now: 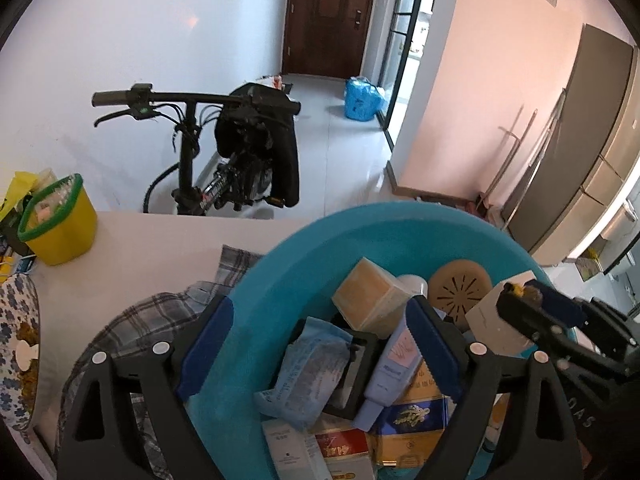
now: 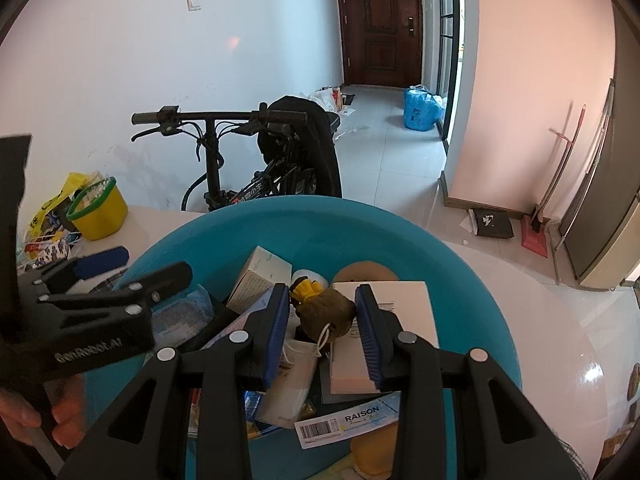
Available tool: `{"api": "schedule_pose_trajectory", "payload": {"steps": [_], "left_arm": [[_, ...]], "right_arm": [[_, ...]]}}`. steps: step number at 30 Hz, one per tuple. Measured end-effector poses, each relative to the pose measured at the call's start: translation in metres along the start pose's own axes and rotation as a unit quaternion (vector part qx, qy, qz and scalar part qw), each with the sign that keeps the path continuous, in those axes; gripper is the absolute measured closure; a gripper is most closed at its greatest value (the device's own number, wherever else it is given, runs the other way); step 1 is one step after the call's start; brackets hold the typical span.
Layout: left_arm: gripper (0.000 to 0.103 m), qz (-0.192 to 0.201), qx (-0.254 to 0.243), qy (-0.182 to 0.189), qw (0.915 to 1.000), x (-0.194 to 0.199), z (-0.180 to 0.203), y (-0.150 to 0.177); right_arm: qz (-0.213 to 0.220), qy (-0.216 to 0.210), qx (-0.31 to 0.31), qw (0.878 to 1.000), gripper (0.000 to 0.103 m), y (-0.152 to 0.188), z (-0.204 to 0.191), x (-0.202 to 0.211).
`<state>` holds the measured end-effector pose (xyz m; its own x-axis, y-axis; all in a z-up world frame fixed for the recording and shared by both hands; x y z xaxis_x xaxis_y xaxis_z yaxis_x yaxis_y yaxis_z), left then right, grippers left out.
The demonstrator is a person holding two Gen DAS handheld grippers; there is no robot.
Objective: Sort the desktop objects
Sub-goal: 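Open the left gripper to release the wipes packet while the right gripper opens to release the brown toy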
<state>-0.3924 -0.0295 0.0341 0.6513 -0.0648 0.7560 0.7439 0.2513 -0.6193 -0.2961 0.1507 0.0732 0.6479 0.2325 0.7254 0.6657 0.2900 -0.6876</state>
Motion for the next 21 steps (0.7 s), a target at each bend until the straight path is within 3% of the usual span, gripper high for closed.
{"api": "schedule_pose_trajectory", "payload": {"steps": [4,21], "left_arm": [[0.013,0.012,-0.002,-0.011,0.9999,0.005,-0.003,-0.002],[0.013,0.015,-0.008,-0.024,0.9996,0.008,0.000,-0.001]], "right_arm": [[-0.001,-0.017,0.002,1.000,0.070,0.000,-0.005,-0.002],[-0.002,-0.017,0.015,1.000,0.070,0.000,-0.015,-0.003]]}}
Point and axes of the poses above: each gripper's, at about its wrist camera, not at the fingertips, and x roughly against the way its jaws point, z to its right, y to its underside, the point moved 2 cm from there along -x, roughly the way its jaws point, and after that the axes turned 9 degrees about x, right-handed, at the moved point
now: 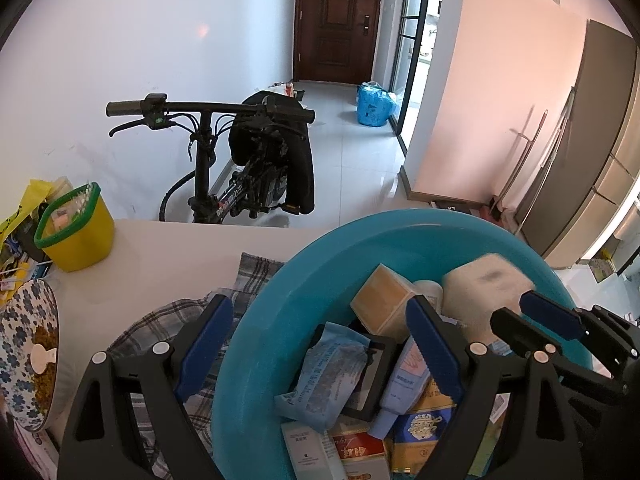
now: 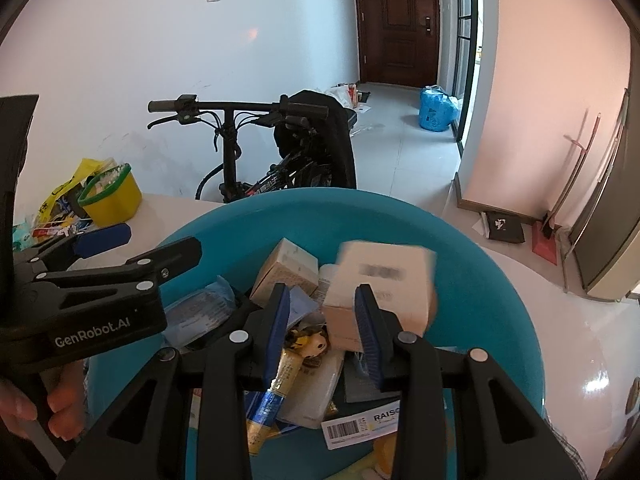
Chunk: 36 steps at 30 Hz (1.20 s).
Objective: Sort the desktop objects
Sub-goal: 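Open the left gripper to release the wipes packet while the right gripper opens to release the brown toy, then raise both open grippers up and back away from the basin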
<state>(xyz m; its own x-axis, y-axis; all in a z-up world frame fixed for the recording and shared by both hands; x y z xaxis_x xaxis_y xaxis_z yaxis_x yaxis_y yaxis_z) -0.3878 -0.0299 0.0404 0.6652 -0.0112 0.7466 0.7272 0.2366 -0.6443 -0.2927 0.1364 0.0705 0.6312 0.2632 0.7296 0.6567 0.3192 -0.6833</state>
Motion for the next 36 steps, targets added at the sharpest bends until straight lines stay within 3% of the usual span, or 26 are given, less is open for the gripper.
{"api": "schedule_pose_trajectory", "payload": {"steps": [5,8,14,17,19,21,22,25,30,32,36], "left_arm": [[0.013,0.020,-0.005,0.002,0.9998,0.009,0.003,-0.001],[0.013,0.052,0.005,0.020,0.9984,0.023,0.002,-0.003],[0.013,0.106,0.008,0.035,0.9937,0.051,0.001,-0.009],[0.013,0.157,0.034,0.048,0.9858,0.073,-0.007,-0.012],[0.013,0.171,0.046,0.068,0.9819,0.084,-0.012,-0.014],[0.005,0.180,0.046,0.084,0.9791,0.094,-0.015,-0.016],[0.000,0.189,0.043,0.085,0.9774,0.100,-0.015,-0.016],[0.000,0.217,0.034,0.078,0.9724,0.114,-0.013,-0.016],[0.000,0.226,0.017,0.078,0.9709,0.127,-0.005,-0.012],[0.000,0.229,0.015,0.080,0.9700,0.130,-0.004,-0.012],[0.000,0.240,0.008,0.085,0.9669,0.140,-0.001,-0.009]], "right_arm": [[0.011,0.022,-0.002,1.000,0.070,-0.003,0.004,0.007],[0.026,0.038,-0.006,0.999,0.058,-0.005,0.008,0.014],[0.052,0.060,-0.011,0.997,0.056,-0.011,0.017,0.034],[0.066,0.061,-0.021,0.996,0.052,-0.013,0.022,0.045],[0.077,0.064,-0.024,0.995,0.046,-0.015,0.024,0.051],[0.085,0.068,-0.026,0.994,0.046,-0.016,0.024,0.057],[0.089,0.070,-0.026,0.993,0.046,-0.017,0.025,0.060],[0.103,0.073,-0.029,0.992,0.044,-0.019,0.025,0.069],[0.122,0.077,-0.033,0.989,0.040,-0.019,0.025,0.083],[0.131,0.081,-0.034,0.988,0.034,-0.019,0.025,0.089],[0.148,0.091,-0.030,0.984,0.007,-0.019,0.025,0.100]]}}
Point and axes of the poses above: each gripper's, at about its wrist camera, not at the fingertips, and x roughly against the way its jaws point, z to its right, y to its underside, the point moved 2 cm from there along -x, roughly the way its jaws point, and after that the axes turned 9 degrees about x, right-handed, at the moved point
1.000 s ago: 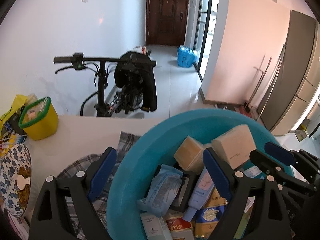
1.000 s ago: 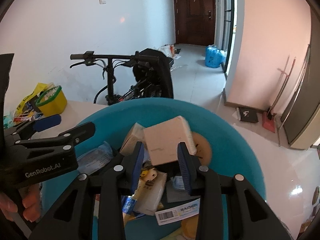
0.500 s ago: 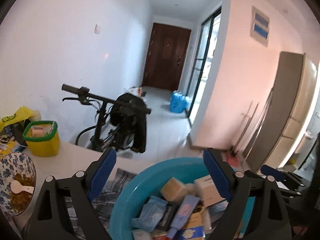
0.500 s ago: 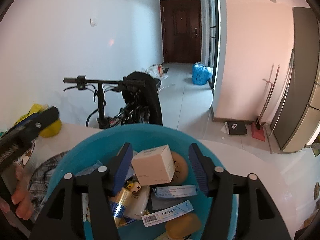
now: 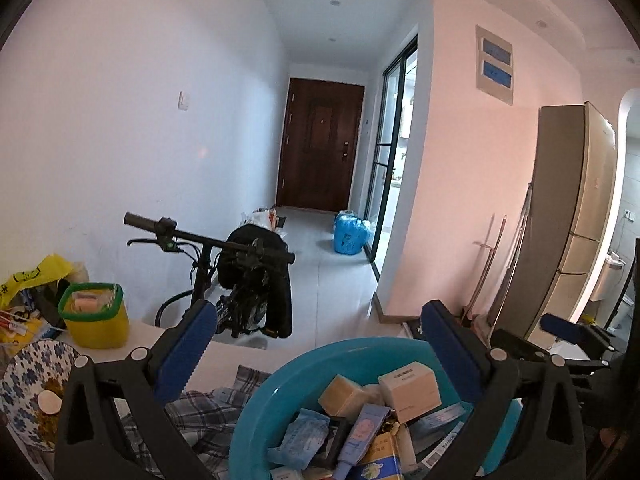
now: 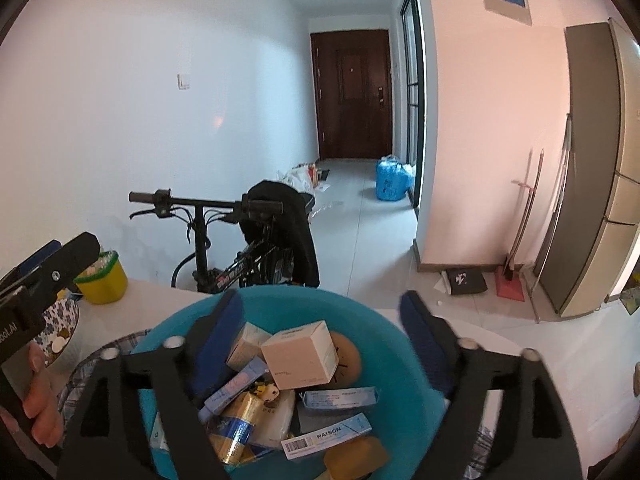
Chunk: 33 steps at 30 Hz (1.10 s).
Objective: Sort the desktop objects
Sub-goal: 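Raise both open grippers up and back away from the basin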
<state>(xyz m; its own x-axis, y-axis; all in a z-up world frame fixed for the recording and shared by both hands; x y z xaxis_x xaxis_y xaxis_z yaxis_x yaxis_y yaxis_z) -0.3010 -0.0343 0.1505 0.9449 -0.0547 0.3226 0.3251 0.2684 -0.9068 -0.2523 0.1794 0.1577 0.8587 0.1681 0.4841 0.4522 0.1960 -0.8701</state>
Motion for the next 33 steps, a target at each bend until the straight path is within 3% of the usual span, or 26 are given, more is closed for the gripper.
{"api": "schedule_pose_trajectory", "payload": {"steps": [1,7,14,19,23,28,33], "left_arm": [[0.000,0.004,-0.004,-0.001,1.0000,0.003,0.002,-0.001],[0.000,0.025,-0.025,-0.003,0.9994,0.019,0.011,-0.004],[0.000,0.039,-0.026,0.026,0.9986,0.044,0.018,-0.009],[0.000,0.078,-0.065,-0.005,0.9948,0.069,0.028,-0.012],[0.000,0.101,-0.056,0.005,0.9933,0.091,0.030,-0.017],[0.000,0.096,-0.030,0.034,0.9943,0.114,0.027,-0.024],[0.000,0.115,-0.024,0.039,0.9922,0.135,0.024,-0.029]], "right_arm": [[0.006,0.007,0.001,1.000,0.000,-0.002,0.000,0.003],[0.036,0.021,-0.015,0.999,0.000,-0.008,0.006,0.024],[0.084,0.035,-0.025,0.996,0.000,-0.015,0.012,0.059],[0.122,0.047,-0.028,0.991,0.000,-0.021,0.012,0.084],[0.141,0.048,-0.024,0.989,0.000,-0.023,0.009,0.100],[0.162,0.048,-0.019,0.985,0.000,-0.025,0.004,0.118],[0.182,0.065,-0.010,0.981,0.000,-0.025,-0.002,0.135]]}}
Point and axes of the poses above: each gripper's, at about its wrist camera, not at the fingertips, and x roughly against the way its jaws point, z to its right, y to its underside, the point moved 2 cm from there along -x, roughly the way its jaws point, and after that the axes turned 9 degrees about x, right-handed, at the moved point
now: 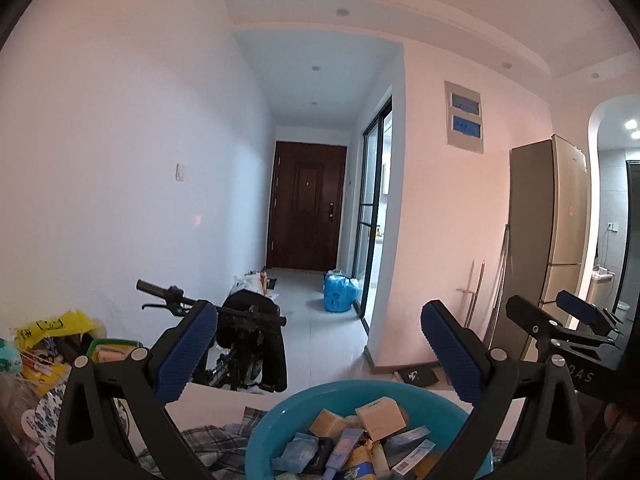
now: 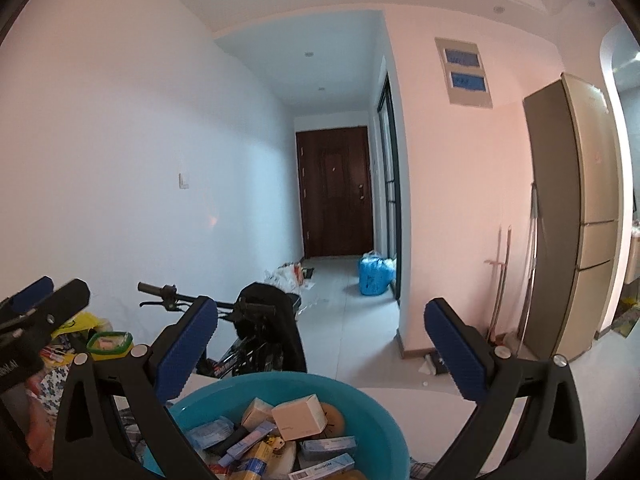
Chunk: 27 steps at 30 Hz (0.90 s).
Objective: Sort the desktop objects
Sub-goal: 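Raise both open grippers up and back away from the basin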
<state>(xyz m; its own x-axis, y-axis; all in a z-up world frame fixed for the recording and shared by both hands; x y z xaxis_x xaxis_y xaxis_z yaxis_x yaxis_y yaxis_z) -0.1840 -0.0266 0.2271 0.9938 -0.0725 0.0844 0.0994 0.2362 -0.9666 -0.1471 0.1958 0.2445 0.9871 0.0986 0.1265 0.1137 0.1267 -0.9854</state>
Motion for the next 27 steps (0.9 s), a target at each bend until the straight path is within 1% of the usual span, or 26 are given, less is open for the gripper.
{"api": "schedule_pose_trajectory", "payload": {"steps": [4,8,10,15,19,24,27], "left_arm": [[0.000,0.033,-0.007,-0.001,0.9994,0.016,0.002,-0.003],[0.000,0.066,-0.033,-0.022,0.9970,0.027,0.007,-0.004],[0.000,0.071,-0.038,-0.027,0.9963,0.031,0.010,-0.004],[0.000,0.066,-0.035,-0.016,0.9971,0.036,0.014,-0.003],[0.000,0.069,-0.018,-0.007,0.9974,0.045,0.012,-0.007],[0.000,0.048,-0.001,0.011,0.9988,0.056,0.009,-0.009],[0.000,0.042,0.003,0.008,0.9991,0.062,0.007,-0.012]], "right_arm": [[0.015,-0.005,0.000,1.000,0.000,-0.004,-0.001,0.010],[0.026,-0.013,-0.003,1.000,0.000,-0.007,-0.001,0.020],[0.031,-0.008,0.000,0.999,0.000,-0.007,-0.001,0.025],[0.044,-0.002,0.007,0.999,0.000,-0.011,-0.003,0.036],[0.060,-0.003,0.003,0.998,0.000,-0.013,-0.003,0.048],[0.096,0.006,-0.030,0.995,0.000,-0.015,0.003,0.075],[0.096,0.008,-0.021,0.995,0.000,-0.018,0.002,0.087]]}}
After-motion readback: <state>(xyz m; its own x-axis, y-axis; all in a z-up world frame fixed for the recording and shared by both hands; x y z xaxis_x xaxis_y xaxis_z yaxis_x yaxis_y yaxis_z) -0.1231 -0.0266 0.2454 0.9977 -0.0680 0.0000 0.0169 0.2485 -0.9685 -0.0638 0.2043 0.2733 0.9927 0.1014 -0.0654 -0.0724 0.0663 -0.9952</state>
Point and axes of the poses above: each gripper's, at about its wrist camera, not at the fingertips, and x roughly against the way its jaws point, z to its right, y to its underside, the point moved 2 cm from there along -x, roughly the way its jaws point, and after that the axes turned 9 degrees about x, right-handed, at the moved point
